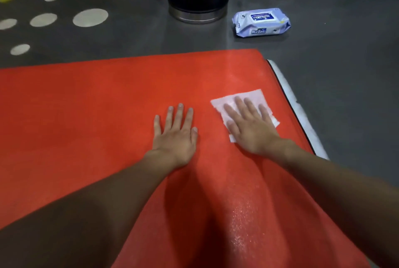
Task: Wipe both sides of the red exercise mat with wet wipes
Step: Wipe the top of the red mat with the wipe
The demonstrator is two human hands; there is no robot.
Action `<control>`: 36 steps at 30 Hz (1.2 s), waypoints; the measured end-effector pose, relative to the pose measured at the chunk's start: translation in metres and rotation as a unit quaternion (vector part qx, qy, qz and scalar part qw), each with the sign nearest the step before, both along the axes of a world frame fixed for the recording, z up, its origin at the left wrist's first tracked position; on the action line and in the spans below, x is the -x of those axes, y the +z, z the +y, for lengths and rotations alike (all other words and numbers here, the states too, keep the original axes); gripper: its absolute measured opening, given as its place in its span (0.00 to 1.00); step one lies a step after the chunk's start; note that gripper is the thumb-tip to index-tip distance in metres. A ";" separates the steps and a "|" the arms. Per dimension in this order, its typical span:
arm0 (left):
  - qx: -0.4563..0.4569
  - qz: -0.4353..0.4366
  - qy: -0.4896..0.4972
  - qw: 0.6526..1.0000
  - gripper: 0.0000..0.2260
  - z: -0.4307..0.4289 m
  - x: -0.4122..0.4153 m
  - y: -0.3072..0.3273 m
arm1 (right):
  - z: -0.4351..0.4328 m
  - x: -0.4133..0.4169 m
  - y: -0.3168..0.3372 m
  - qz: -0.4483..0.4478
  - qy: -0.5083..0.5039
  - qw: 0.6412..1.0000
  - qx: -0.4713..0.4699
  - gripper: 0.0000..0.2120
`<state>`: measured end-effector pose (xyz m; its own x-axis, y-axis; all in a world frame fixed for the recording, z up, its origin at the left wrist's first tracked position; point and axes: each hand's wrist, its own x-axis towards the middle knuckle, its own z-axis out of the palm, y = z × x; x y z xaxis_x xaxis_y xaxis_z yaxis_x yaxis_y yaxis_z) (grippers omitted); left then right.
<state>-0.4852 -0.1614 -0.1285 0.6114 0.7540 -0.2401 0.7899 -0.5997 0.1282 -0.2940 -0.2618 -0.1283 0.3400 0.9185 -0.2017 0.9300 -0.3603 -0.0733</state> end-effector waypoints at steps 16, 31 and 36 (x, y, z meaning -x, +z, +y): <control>0.041 0.020 0.012 0.999 0.27 -0.054 0.029 0.014 | -0.068 0.087 0.001 0.022 0.121 0.992 -0.011 0.34; 0.044 0.055 -0.035 0.997 0.28 -0.099 0.063 0.017 | -0.096 0.064 0.000 -0.002 -0.025 1.000 -0.002 0.37; 0.061 0.054 -0.027 0.996 0.28 -0.105 0.063 0.020 | -0.133 0.105 0.004 0.034 0.159 0.987 -0.004 0.33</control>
